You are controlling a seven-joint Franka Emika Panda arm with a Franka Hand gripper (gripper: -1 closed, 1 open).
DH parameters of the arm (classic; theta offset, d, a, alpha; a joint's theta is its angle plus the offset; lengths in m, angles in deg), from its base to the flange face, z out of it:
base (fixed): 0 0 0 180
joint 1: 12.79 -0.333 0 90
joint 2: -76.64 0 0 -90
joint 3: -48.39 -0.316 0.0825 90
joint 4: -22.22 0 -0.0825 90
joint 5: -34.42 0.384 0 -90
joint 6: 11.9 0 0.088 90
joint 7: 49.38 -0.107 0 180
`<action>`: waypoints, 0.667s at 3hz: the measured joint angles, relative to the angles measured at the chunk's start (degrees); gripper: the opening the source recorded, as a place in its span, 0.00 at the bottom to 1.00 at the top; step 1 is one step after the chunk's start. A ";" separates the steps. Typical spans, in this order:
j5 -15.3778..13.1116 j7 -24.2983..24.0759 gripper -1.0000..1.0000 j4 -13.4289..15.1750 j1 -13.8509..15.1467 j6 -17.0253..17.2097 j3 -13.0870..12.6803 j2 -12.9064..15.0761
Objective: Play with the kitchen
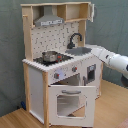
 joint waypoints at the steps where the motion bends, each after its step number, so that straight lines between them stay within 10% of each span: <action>1: 1.49 5.25 1.00 1.41 -0.81 1.61 1.45 0.59; 2: 3.86 10.64 1.00 2.05 -1.47 4.87 2.09 1.88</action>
